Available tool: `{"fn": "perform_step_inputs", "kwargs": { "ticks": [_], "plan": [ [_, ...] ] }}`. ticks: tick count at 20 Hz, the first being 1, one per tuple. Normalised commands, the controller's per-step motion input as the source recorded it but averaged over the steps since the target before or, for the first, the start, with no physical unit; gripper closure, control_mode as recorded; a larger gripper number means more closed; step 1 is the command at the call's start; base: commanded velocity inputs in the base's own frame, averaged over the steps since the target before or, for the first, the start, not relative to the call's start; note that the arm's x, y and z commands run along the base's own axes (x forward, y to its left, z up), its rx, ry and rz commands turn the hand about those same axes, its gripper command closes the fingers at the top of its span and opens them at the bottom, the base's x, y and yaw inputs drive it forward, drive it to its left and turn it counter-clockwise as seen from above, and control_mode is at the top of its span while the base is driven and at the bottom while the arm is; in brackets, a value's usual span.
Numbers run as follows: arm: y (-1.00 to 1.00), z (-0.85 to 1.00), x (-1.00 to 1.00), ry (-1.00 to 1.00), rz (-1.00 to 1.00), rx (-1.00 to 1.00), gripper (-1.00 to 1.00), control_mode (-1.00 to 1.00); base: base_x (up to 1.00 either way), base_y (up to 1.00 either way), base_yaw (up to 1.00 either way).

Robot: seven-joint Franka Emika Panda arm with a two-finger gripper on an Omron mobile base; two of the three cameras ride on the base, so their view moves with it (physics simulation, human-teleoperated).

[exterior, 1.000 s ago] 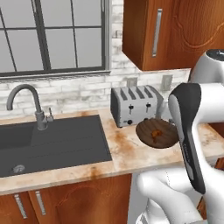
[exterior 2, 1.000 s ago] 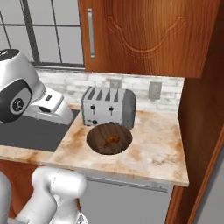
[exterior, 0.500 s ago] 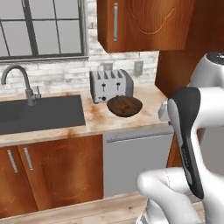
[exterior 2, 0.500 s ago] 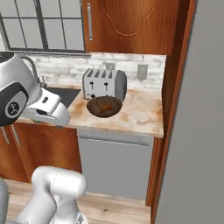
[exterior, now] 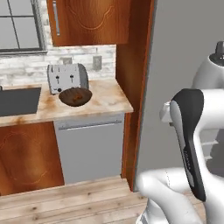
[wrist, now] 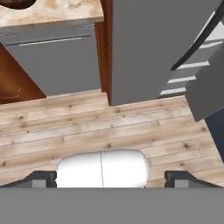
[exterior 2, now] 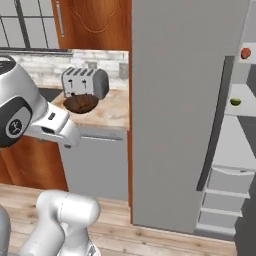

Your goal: Take the kiwi, sweet potato, and chicken drumstick from the freezer and place them in the bowl on the counter.

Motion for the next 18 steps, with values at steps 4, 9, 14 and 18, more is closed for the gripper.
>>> {"fn": "perform_step_inputs", "kwargs": {
  "ticks": [4, 9, 14, 18],
  "plan": [
    [0.00, 0.00, 0.00, 0.00, 0.00, 0.00, -1.00, 1.00, -0.01, -1.00, 0.00],
    [0.00, 0.00, 0.00, 0.00, 0.00, 0.00, -1.00, 1.00, 0.00, -1.00, 0.00],
    [0.00, 0.00, 0.00, 0.00, 0.00, 0.00, -1.00, 1.00, 0.06, -0.91, 0.00],
    [0.00, 0.00, 0.00, 0.00, 0.00, 0.00, -1.00, 1.00, 0.19, -0.51, 0.00]
  ]
}}
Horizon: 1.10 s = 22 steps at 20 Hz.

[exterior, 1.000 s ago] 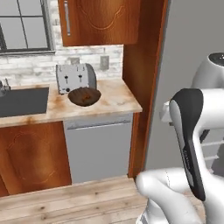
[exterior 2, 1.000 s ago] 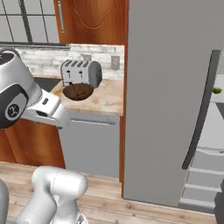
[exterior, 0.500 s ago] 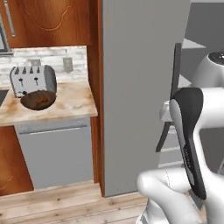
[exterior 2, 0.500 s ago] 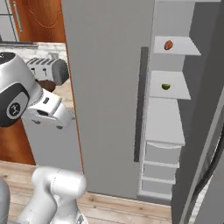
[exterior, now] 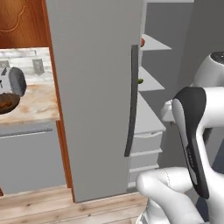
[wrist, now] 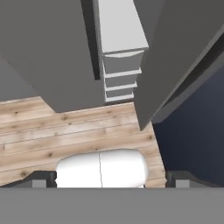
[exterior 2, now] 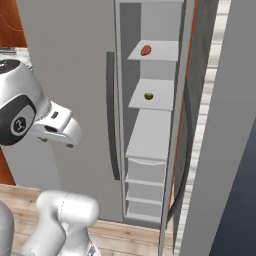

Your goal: Take the kiwi, sweet potato, and chicken drumstick from the freezer and place them in the bowl on the counter.

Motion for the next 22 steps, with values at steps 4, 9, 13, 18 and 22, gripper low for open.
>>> {"fn": "perform_step_inputs", "kwargs": {
  "ticks": [4, 9, 13, 18, 22],
  "plan": [
    [0.00, 0.00, 0.00, 0.00, 0.00, 0.00, -1.00, 1.00, 0.33, -0.13, -0.01],
    [0.00, 0.00, 0.00, 0.00, 0.00, 0.00, -1.00, 1.00, 0.38, 0.00, -0.02],
    [0.00, 0.00, 0.00, 0.00, 0.00, 0.00, -1.00, 1.00, 0.66, 0.00, -0.06],
    [0.00, 0.00, 0.00, 0.00, 0.00, 0.00, -1.00, 1.00, 0.63, 0.00, -0.06],
    [0.00, 0.00, 0.00, 0.00, 0.00, 0.00, -1.00, 1.00, 0.56, -0.20, -0.03]
  ]
}}
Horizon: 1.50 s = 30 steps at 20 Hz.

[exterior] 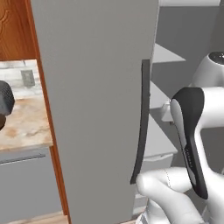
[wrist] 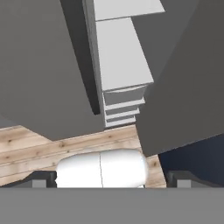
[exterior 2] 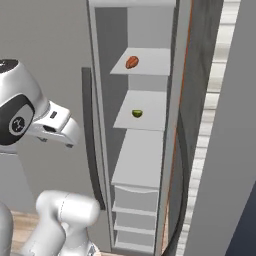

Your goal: Take the kiwi, sweet potato, and chicken drumstick from the freezer and place them in the bowl on the counter.

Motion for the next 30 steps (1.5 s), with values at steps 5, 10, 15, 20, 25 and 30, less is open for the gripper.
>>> {"fn": "perform_step_inputs", "kwargs": {
  "ticks": [5, 10, 15, 20, 25, 30],
  "plan": [
    [0.00, 0.00, 0.00, 0.00, 0.00, 0.00, -1.00, 1.00, 0.59, -0.44, 0.00],
    [0.00, 0.00, 0.00, 0.00, 0.00, 0.00, -1.00, 1.00, 0.56, -0.52, 0.00],
    [0.00, 0.00, 0.00, 0.00, 0.00, 0.00, -1.00, 1.00, 0.39, -0.46, 0.00],
    [0.00, 0.00, 0.00, 0.00, 0.00, 0.00, -1.00, 1.00, 0.33, -0.55, 0.00],
    [0.00, 0.00, 0.00, 0.00, 0.00, 0.00, -1.00, 1.00, 0.33, -0.76, 0.00],
    [0.00, 0.00, 0.00, 0.00, 0.00, 0.00, -1.00, 1.00, 0.05, -0.80, 0.00]
  ]
}}
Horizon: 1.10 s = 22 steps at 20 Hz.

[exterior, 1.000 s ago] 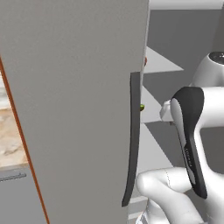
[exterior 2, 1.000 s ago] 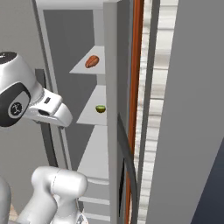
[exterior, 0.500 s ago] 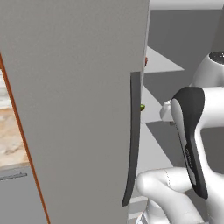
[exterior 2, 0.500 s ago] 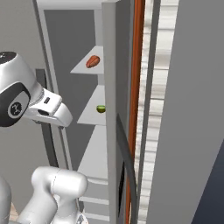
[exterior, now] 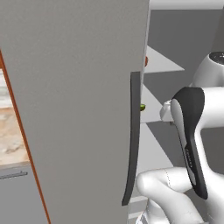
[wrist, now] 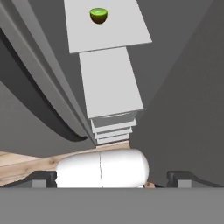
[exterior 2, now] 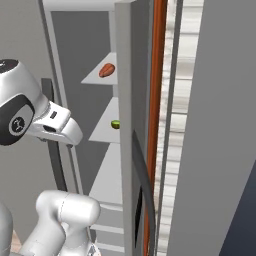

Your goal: Take the kiwi, sweet potato, and chicken drumstick from the freezer and place them in the bowl on the counter.

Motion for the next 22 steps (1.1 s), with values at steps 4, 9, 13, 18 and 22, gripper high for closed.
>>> {"fn": "perform_step_inputs", "kwargs": {
  "ticks": [4, 9, 13, 18, 22],
  "plan": [
    [0.00, 0.00, 0.00, 0.00, 0.00, 0.00, -1.00, 1.00, 0.00, -0.84, 0.00],
    [0.00, 0.00, 0.00, 0.00, 0.00, 0.00, -1.00, 1.00, 0.00, -0.91, 0.00],
    [0.00, 0.00, 0.00, 0.00, 0.00, 0.00, -1.00, 1.00, 0.03, -0.72, 0.00],
    [0.00, 0.00, 0.00, 0.00, 0.00, 0.00, -1.00, 1.00, 0.14, -0.24, 0.00],
    [-0.23, -0.11, 0.39, 0.00, 0.02, 0.03, -1.00, -1.00, 0.09, -0.06, 0.00]
  ]
}}
